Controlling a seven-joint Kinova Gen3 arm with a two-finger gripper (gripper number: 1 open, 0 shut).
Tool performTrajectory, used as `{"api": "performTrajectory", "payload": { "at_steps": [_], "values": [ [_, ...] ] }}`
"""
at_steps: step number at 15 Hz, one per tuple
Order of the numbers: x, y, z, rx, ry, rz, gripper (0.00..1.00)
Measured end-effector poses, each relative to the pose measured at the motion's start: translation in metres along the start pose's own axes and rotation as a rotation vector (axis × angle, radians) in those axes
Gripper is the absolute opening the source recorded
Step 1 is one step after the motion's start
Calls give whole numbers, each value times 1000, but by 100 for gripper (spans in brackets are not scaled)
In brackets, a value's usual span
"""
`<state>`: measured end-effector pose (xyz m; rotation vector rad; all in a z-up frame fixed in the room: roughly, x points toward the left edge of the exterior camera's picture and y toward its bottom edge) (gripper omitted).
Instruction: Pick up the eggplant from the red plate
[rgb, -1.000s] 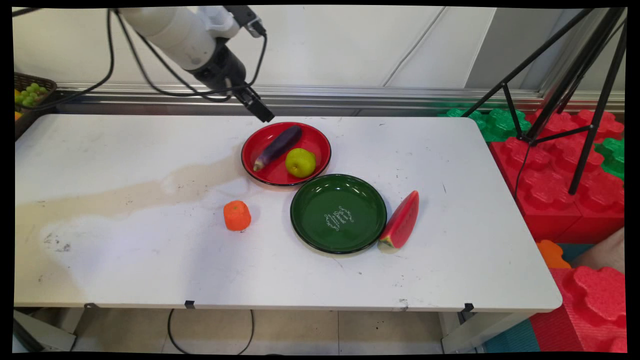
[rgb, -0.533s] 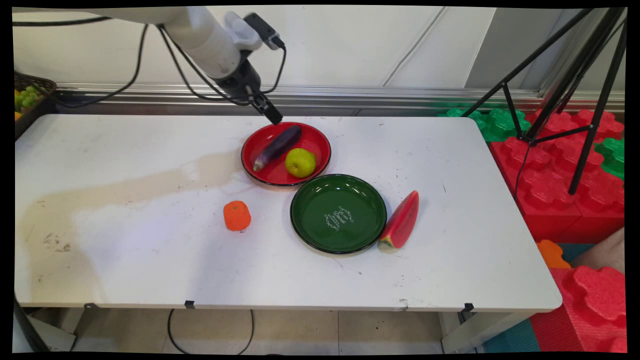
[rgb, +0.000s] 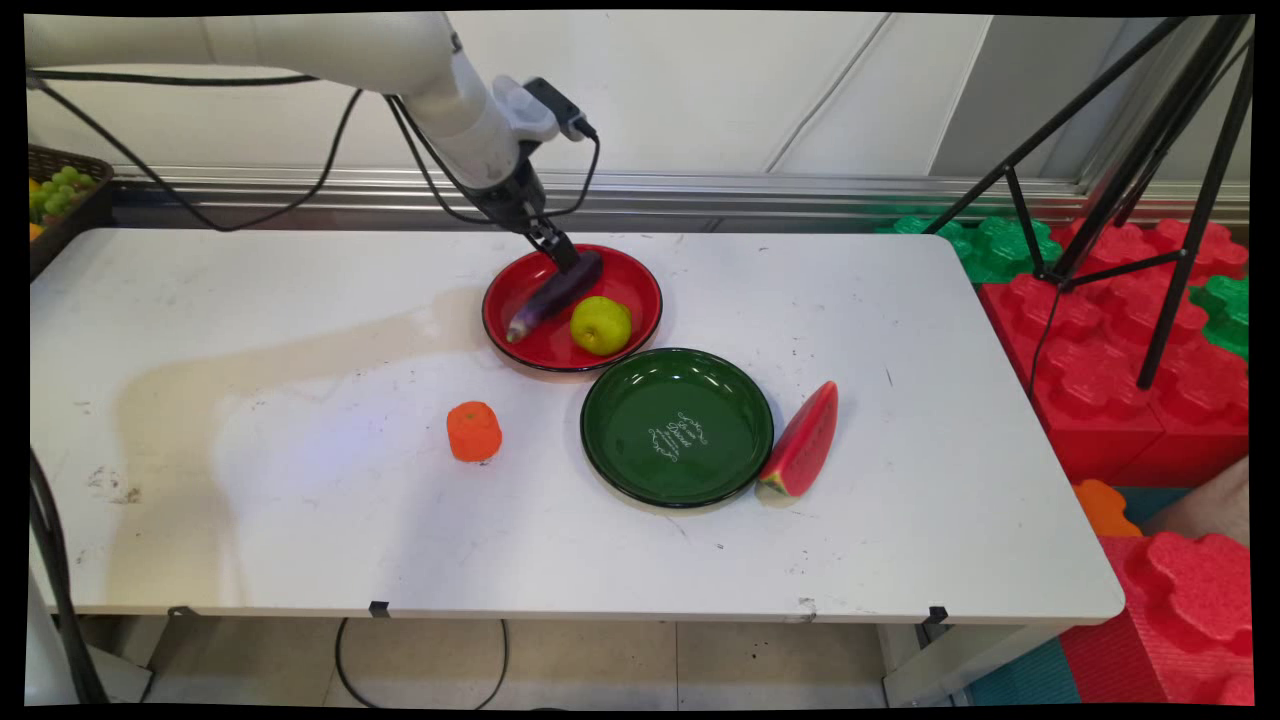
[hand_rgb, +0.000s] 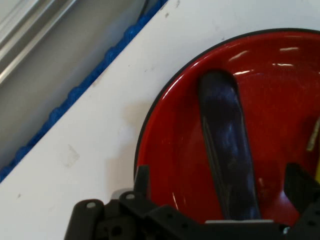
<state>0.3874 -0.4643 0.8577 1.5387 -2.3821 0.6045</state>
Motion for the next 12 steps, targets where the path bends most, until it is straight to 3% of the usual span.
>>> {"api": "performTrajectory", "payload": {
  "at_steps": [12],
  "values": [
    [5, 1, 60, -39, -62, -25, 100]
  ]
}}
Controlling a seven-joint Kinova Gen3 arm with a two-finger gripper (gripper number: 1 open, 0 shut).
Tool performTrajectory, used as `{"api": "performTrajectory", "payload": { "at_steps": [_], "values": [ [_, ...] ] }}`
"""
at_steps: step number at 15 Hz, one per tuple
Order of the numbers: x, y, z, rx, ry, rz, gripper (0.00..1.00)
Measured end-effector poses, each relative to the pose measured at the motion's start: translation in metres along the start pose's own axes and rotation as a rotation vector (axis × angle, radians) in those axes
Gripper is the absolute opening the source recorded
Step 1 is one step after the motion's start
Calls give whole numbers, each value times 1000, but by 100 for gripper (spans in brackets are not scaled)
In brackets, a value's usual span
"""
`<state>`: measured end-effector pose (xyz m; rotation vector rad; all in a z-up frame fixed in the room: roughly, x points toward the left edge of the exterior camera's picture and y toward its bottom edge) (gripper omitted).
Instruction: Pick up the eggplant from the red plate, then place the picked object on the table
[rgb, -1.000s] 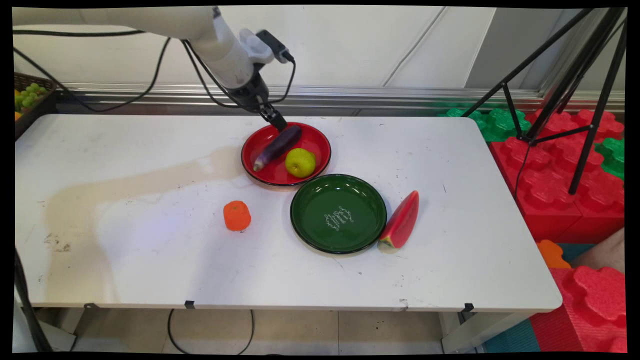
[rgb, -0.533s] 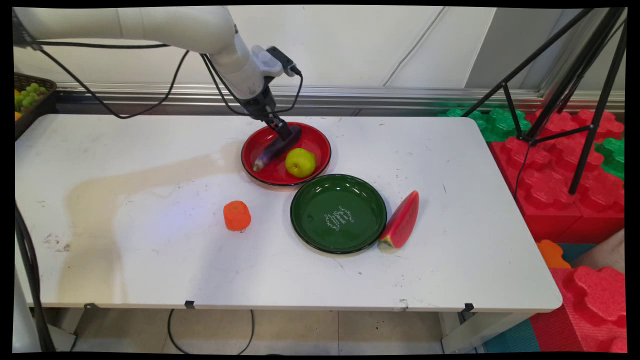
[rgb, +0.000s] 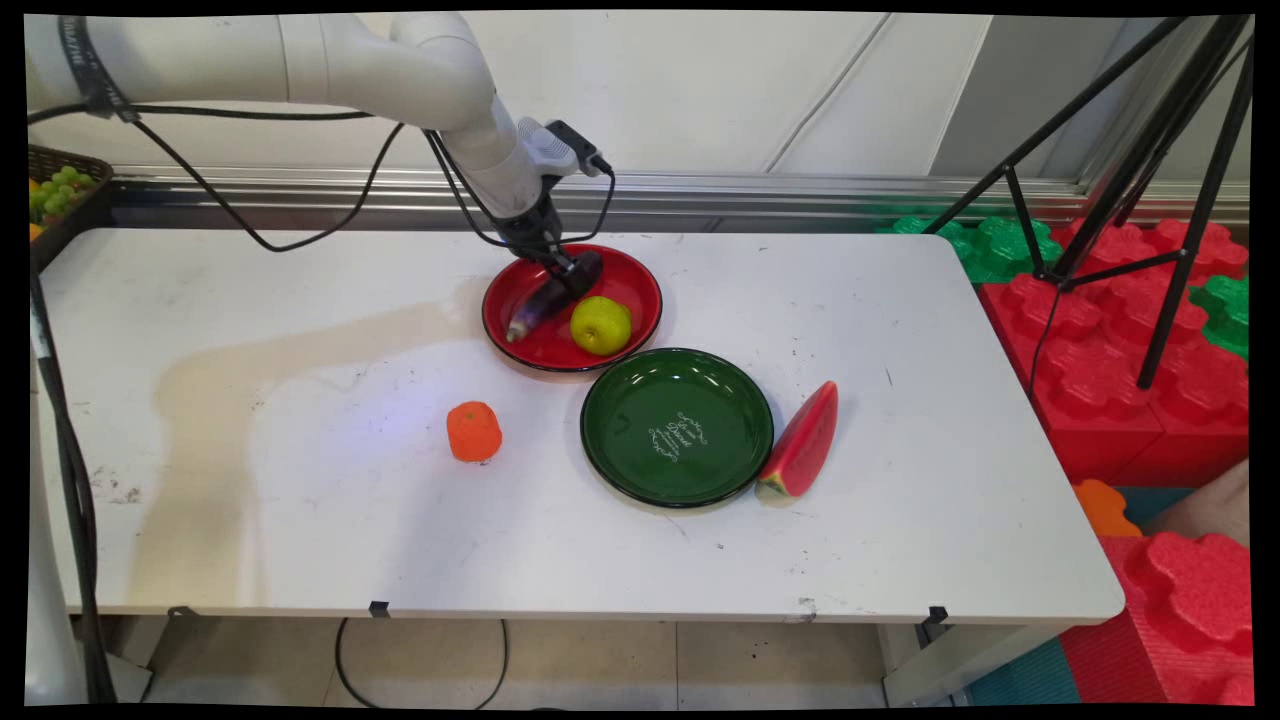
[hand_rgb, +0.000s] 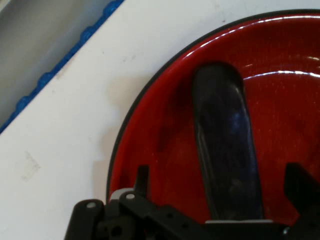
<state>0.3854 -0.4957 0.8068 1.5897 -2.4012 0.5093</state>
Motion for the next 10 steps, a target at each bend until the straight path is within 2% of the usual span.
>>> {"api": "performTrajectory", "payload": {
  "at_steps": [3, 4, 10],
  "values": [
    [0, 1, 8, -10, -8, -5, 100],
    [0, 1, 10, -13, -9, -6, 0],
    [1, 3, 11, -17, 4, 2, 0]
  ]
}}
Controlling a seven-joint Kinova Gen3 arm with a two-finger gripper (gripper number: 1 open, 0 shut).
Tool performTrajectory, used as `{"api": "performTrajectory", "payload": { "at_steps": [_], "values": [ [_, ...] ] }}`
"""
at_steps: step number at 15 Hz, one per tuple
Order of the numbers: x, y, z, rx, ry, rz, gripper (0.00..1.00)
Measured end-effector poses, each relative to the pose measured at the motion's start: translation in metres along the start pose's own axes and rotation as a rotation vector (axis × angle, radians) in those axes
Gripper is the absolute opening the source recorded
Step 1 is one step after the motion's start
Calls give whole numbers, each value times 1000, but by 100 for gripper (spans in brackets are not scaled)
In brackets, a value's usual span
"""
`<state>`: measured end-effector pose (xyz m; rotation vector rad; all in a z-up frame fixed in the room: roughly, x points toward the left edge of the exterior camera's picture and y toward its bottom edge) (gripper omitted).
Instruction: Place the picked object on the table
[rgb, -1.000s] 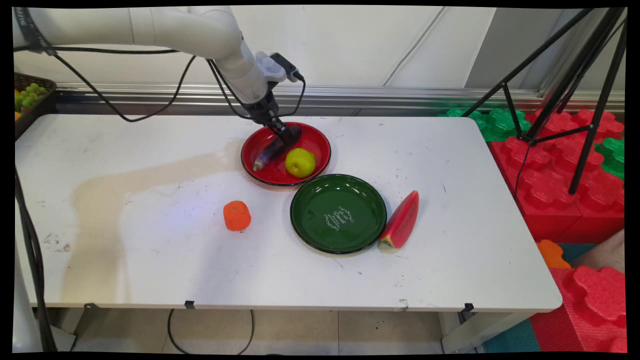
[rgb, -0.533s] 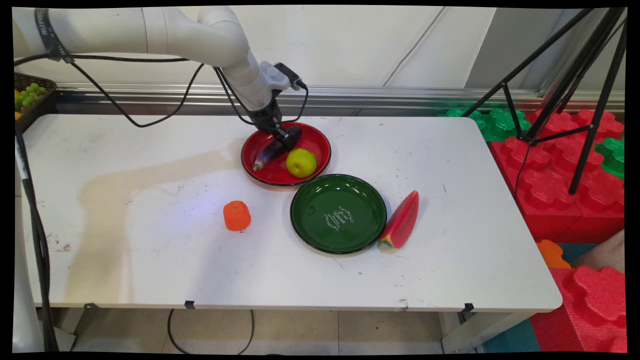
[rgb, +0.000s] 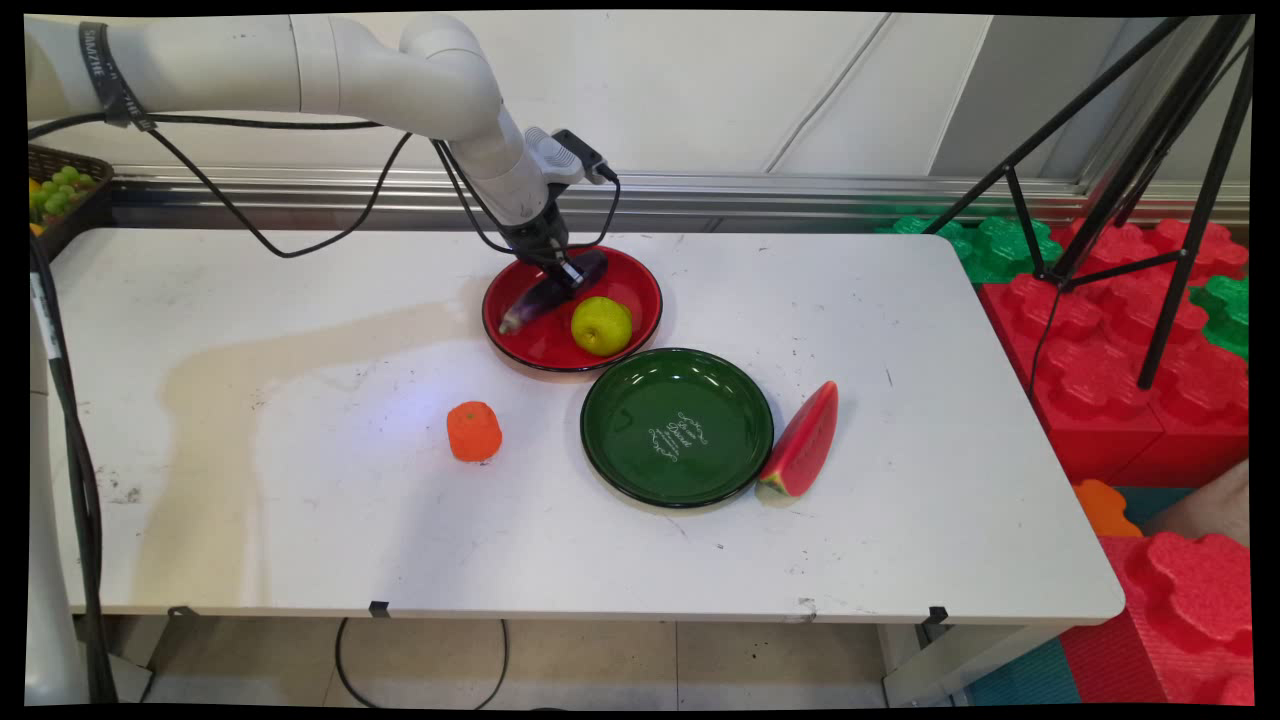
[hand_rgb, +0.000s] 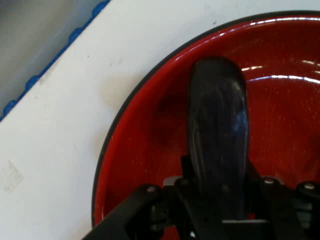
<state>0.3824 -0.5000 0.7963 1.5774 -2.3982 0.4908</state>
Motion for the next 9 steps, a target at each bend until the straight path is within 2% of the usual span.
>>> {"api": "performTrajectory", "payload": {
  "at_steps": [4, 9],
  "values": [
    [5, 2, -20, 12, 43, 16, 0],
    [10, 3, -69, 36, 119, 51, 0]
  ]
}}
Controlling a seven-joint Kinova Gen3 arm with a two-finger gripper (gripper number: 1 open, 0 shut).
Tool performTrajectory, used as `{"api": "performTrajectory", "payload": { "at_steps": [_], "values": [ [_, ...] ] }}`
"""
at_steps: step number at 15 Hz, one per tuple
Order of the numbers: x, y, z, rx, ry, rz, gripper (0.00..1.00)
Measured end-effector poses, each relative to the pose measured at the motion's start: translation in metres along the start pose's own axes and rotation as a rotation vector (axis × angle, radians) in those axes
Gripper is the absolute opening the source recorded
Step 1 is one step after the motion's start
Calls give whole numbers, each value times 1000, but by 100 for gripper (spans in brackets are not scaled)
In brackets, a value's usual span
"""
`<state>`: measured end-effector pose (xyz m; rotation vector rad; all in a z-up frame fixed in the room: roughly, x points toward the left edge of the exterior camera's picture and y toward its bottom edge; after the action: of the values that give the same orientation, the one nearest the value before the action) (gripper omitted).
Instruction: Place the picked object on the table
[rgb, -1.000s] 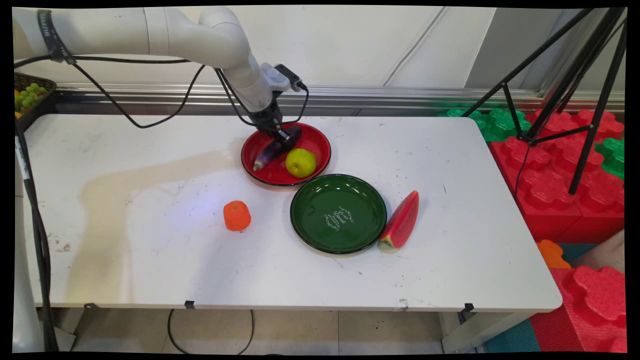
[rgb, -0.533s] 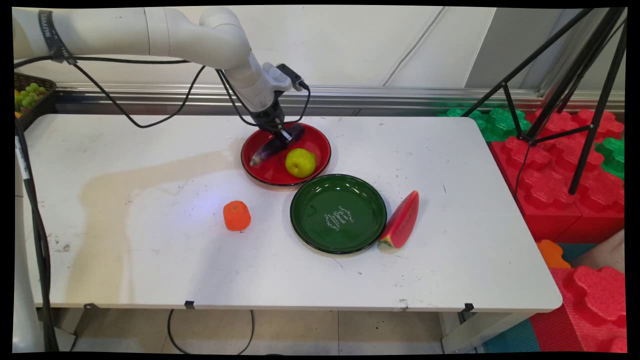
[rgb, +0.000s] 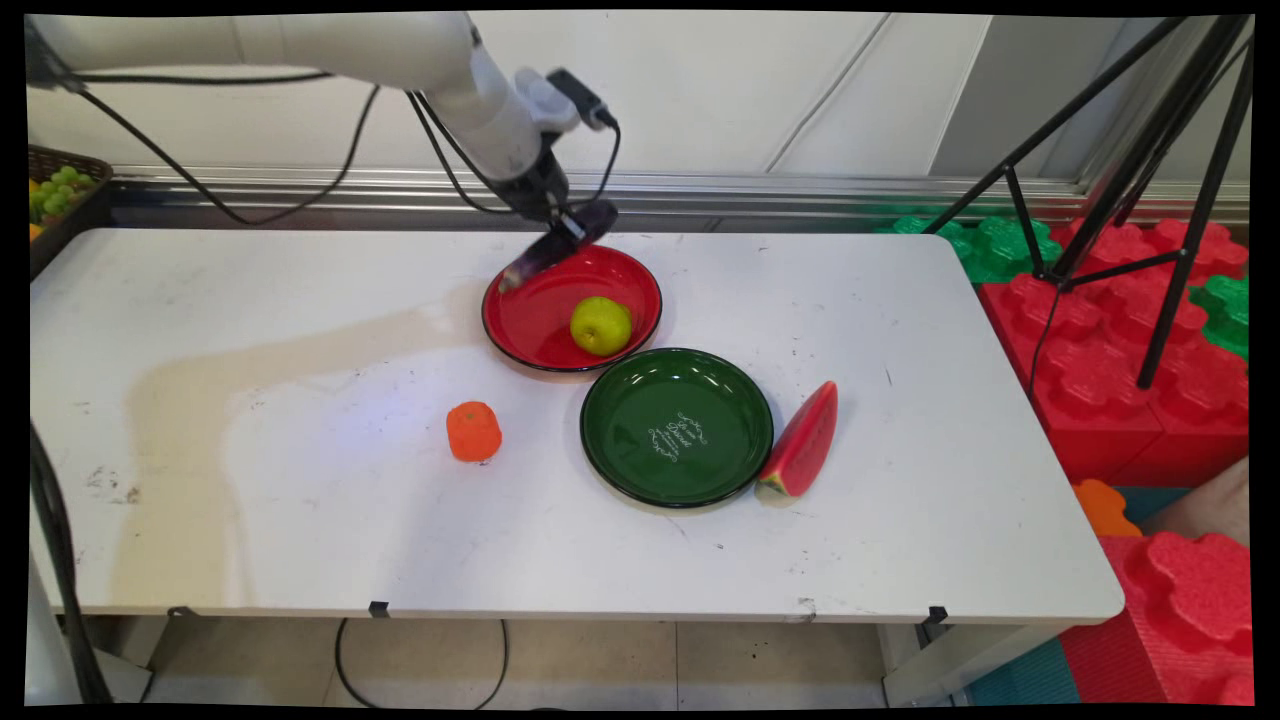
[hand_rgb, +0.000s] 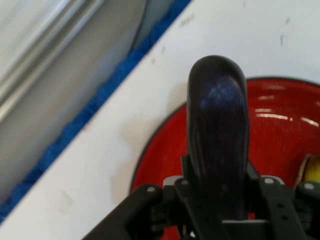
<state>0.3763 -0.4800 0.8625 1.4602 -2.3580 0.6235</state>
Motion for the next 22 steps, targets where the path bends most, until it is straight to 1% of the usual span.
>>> {"api": "performTrajectory", "payload": {
  "at_steps": [3, 5, 8, 11, 13, 14, 16, 17, 20, 22],
  "values": [
    [0, -4, -41, 28, 52, 8, 0],
    [-5, -7, -62, 39, 70, 6, 0],
    [-17, -9, -89, 54, 86, 5, 0],
    [-36, -12, -116, 76, 94, 5, 0],
    [-51, -15, -130, 92, 90, 1, 0],
    [-63, -19, -139, 102, 83, 0, 0],
    [-86, -20, -152, 114, 63, -1, 0],
    [-93, -20, -156, 117, 56, 0, 0],
    [-126, -18, -166, 126, 19, 5, 0],
    [-140, -17, -167, 130, 2, -1, 0]
  ]
}}
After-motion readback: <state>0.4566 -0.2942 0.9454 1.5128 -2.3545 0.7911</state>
